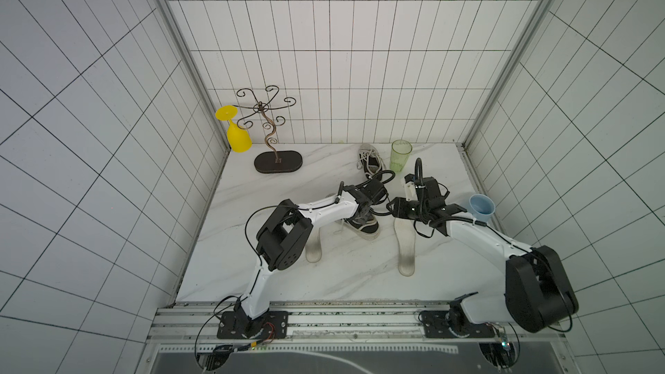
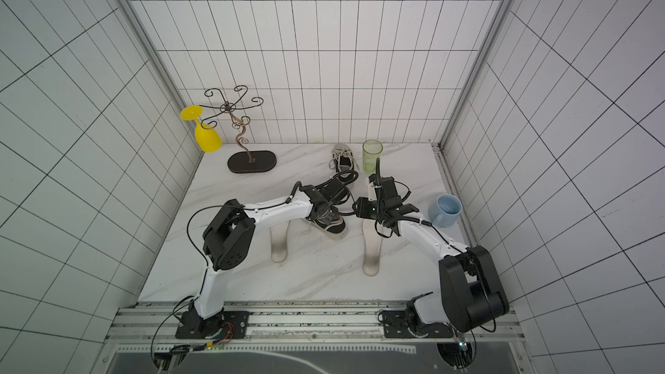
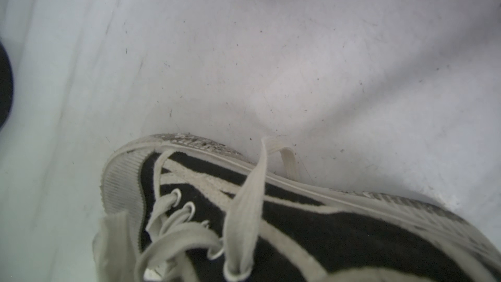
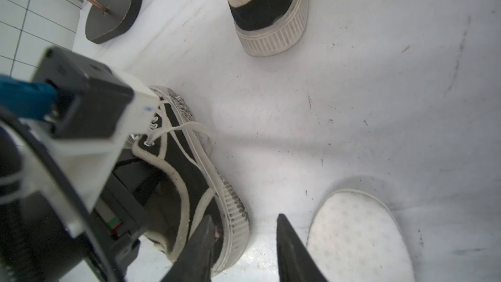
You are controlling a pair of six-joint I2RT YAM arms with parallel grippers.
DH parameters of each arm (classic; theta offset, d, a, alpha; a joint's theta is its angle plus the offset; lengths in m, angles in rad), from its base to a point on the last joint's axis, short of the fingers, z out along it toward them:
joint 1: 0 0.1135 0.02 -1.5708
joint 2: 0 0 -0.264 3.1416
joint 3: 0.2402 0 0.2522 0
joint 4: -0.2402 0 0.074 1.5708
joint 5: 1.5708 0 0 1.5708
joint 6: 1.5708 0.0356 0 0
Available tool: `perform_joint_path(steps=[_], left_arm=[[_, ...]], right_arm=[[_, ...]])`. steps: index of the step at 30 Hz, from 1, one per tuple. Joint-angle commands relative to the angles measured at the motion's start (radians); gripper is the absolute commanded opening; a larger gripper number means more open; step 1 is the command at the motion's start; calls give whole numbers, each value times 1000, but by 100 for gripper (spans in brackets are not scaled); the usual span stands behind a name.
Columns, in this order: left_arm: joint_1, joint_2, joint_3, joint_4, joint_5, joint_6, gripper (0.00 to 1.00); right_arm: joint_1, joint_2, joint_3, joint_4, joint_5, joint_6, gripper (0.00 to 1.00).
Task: Insert the insole into the shoe
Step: Adjust the shoe at the center of the board.
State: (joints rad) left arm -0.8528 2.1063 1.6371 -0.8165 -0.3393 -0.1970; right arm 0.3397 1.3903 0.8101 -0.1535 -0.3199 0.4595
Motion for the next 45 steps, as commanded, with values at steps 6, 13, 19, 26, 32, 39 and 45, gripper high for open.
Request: perform_joint_path(steps=[6, 13, 19, 26, 32, 39, 45], left_arm=[[47, -104, 30, 20, 310, -130, 0], [59, -157, -33, 95, 407, -226, 0], [154, -239, -122, 175, 534, -278, 0], [332, -306, -313, 386, 857, -255, 0], [408, -334, -404, 429, 982, -188, 0], [424, -342, -459, 499, 1016, -215, 0], [362, -363, -447, 530, 961, -300, 0]], right_arm=[[85, -4, 105, -150, -84, 189, 67], [144, 101, 168, -188, 13, 270, 67], [152, 122, 139, -270, 114, 268, 57], [92, 106, 58, -310, 216, 222, 52], [48, 156, 138, -317, 310, 150, 39], [80, 209, 189, -274, 214, 111, 35], [166, 221, 238, -300, 171, 147, 55]])
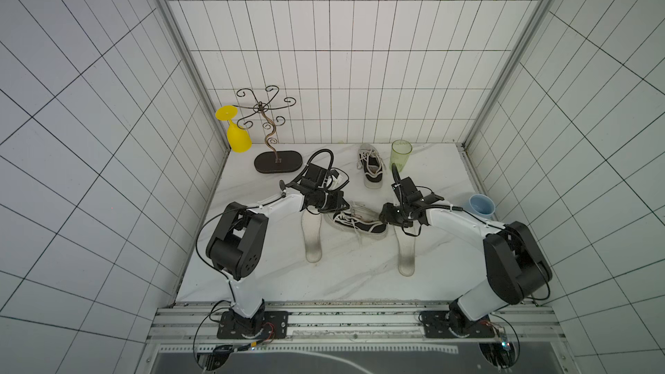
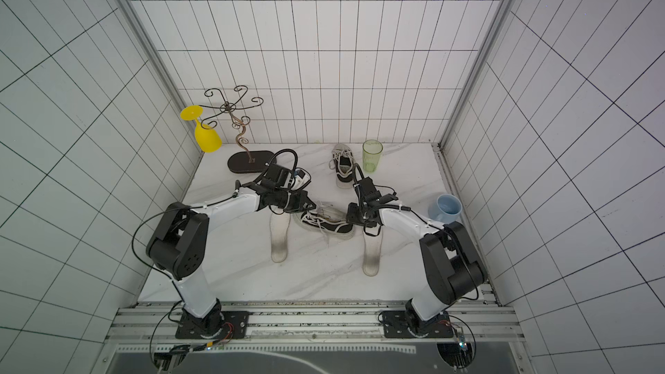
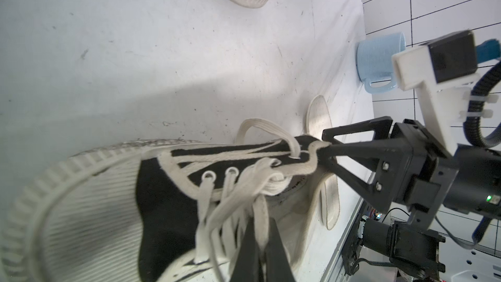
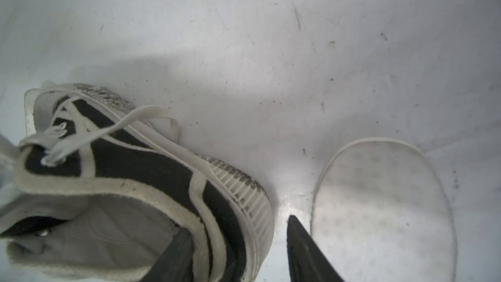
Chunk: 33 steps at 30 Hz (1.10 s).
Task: Insert the insole into the shoe
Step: Adjust the shoe at the center of the board.
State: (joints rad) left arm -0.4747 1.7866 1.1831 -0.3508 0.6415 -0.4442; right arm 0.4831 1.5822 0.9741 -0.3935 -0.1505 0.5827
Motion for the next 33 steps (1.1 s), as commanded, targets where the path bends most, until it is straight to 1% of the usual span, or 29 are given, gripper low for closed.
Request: perform_joint_path(steps=[1, 4, 8, 10, 11, 12, 14, 15, 17, 20, 22, 24, 27, 29, 31, 33], left_arm=[[-17, -49, -1, 74, -32, -70, 0], [-25, -65, -8, 80, -53, -83, 0], [-32, -67, -11, 73, -68, -75, 0], [-33, -71, -19, 86, -66, -80, 0], [-31, -75, -23, 93, -66, -83, 0], [-26, -75, -23, 100, -61, -85, 0], [-5, -60, -25, 118, -37, -88, 0], [12, -50, -25, 126, -21, -85, 0], [44, -33, -27, 132, 16, -54, 0], [95, -14, -22, 80, 12, 37, 0], [116, 4, -7, 27, -31, 95, 0], [130, 24, -4, 13, -80, 124, 0], [152, 76, 7, 13, -66, 129, 0], [153, 89, 12, 14, -64, 133, 0], [145, 84, 25, 3, -52, 134, 0], [128, 69, 48, -23, -56, 139, 0]], right_arm=[[25, 34, 70, -53, 3, 35, 55], [26, 59, 70, -31, 0, 71, 57], [30, 108, 135, -23, -40, 108, 57], [31, 126, 157, -38, -36, 112, 56], [31, 140, 157, -56, -27, 112, 52], [28, 146, 145, -74, -17, 108, 46], [24, 126, 85, -80, 14, 109, 33], [16, 107, 49, -78, 31, 109, 28], [-12, 70, -2, -79, 49, 101, 22], [-74, 28, -53, -73, 50, 78, 15], [-100, 23, -60, -73, 42, 56, 14], [-107, 32, -64, -73, 43, 32, 14], [-109, 53, -91, -50, 48, 16, 12], [-110, 66, -93, -36, 23, 13, 13], [-103, 62, -73, -24, -14, 17, 16], [-83, 46, -26, -23, -39, 14, 23]])
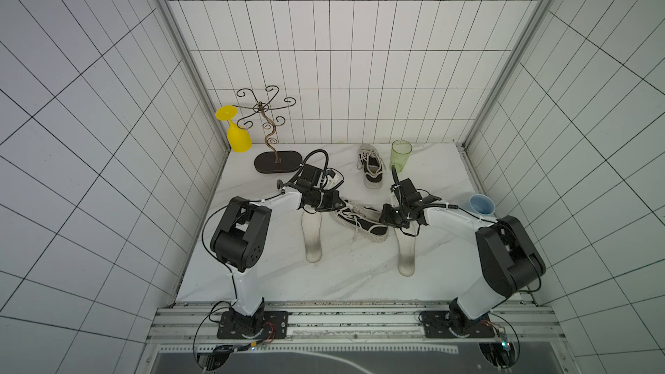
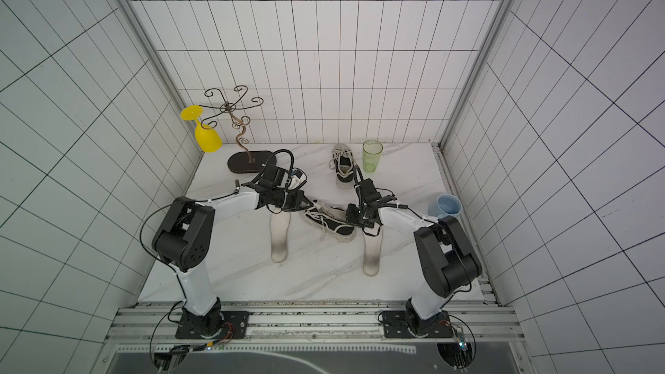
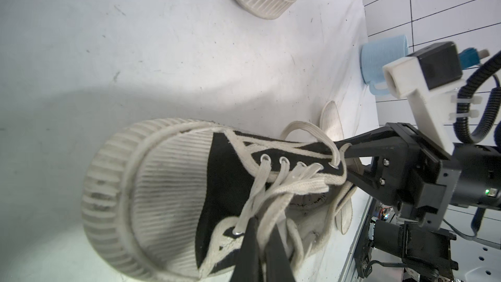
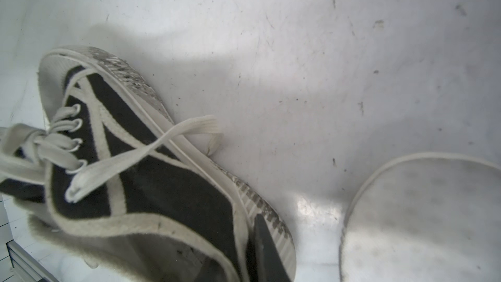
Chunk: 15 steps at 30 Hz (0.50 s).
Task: Insert the insole into the shoe
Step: Adjust the shoe at the center of the board.
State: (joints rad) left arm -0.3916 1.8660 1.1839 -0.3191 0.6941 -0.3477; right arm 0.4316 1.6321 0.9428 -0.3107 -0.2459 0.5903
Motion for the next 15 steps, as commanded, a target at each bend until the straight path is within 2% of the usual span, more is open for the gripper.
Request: perform_joint_path(steps=[1, 6, 12, 15], left_arm=[[37, -16, 62, -72, -116, 44, 1], [0, -36, 117, -113, -140, 22, 16], [-6, -51, 137, -149, -176, 6, 34], [-3, -87, 154, -185, -196, 7, 38]], right_arm=[[-20, -6, 31, -112, 48, 4, 26], [31, 30, 188, -153, -7, -15, 40], [36, 45, 271, -195, -27, -28, 48], [35, 40, 297, -216, -26, -41, 51]])
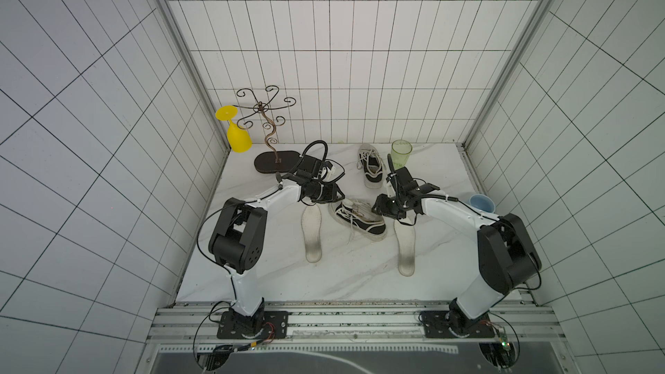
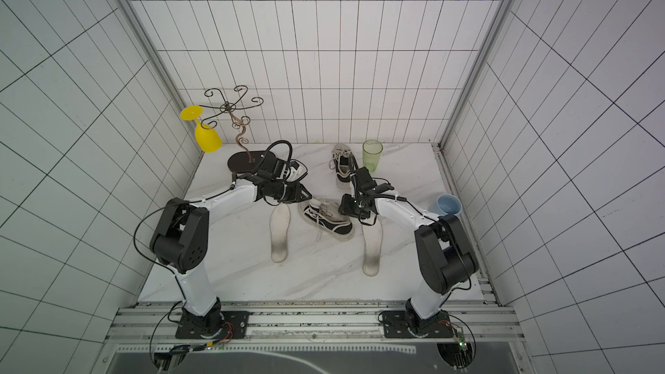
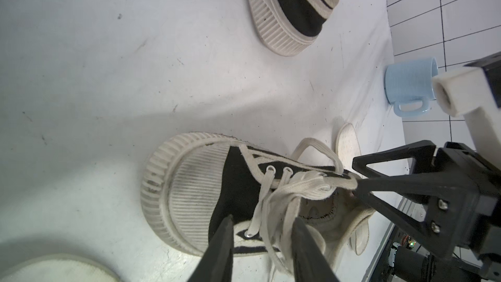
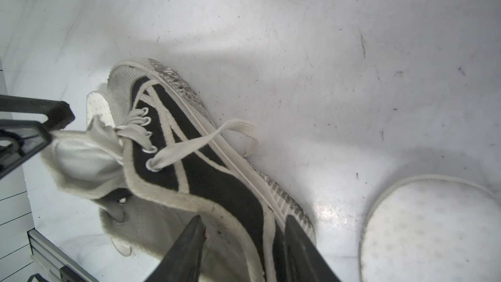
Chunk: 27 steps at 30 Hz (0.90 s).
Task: Insert the insole into the shoe
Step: Adjust the shoe at the center of the board, then pick up the insole from the center of the board.
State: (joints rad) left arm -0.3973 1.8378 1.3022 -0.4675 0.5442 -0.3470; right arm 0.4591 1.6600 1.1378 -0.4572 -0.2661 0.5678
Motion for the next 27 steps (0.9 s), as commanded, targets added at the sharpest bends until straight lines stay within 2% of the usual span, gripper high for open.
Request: perform_joint_path(steps=[1, 4, 7, 9, 11, 14, 17, 20, 23, 27], left_arm=[[6, -79, 38, -51, -60, 6, 41], [20, -151, 37, -114, -144, 0, 50], [37, -234, -16, -218, -399, -65, 54], [43, -294, -117, -236, -527, -103, 56], [42, -320, -223, -190, -526, -113, 56], [41, -295, -311, -141, -515, -159, 56], [41, -252, -349, -65, -498, -179, 54], [40, -214, -341, -61, -486, -197, 51], [34, -230, -382, -53, -499, -235, 48], [20, -226, -443, -22, -500, -277, 39]], right_arm=[[7, 10, 107, -76, -5, -25, 52], [7, 0, 115, -92, -4, -51, 55], [7, -27, 109, -93, -7, -90, 57], [7, -55, 109, -88, 1, -112, 58], [9, -82, 109, -73, -3, -132, 58], [10, -97, 127, -69, -10, -148, 57], [13, -101, 149, -74, -14, -154, 57], [16, -104, 154, -73, -23, -151, 57], [21, -109, 155, -71, -28, -142, 56], [25, -119, 148, -55, -34, -122, 56]])
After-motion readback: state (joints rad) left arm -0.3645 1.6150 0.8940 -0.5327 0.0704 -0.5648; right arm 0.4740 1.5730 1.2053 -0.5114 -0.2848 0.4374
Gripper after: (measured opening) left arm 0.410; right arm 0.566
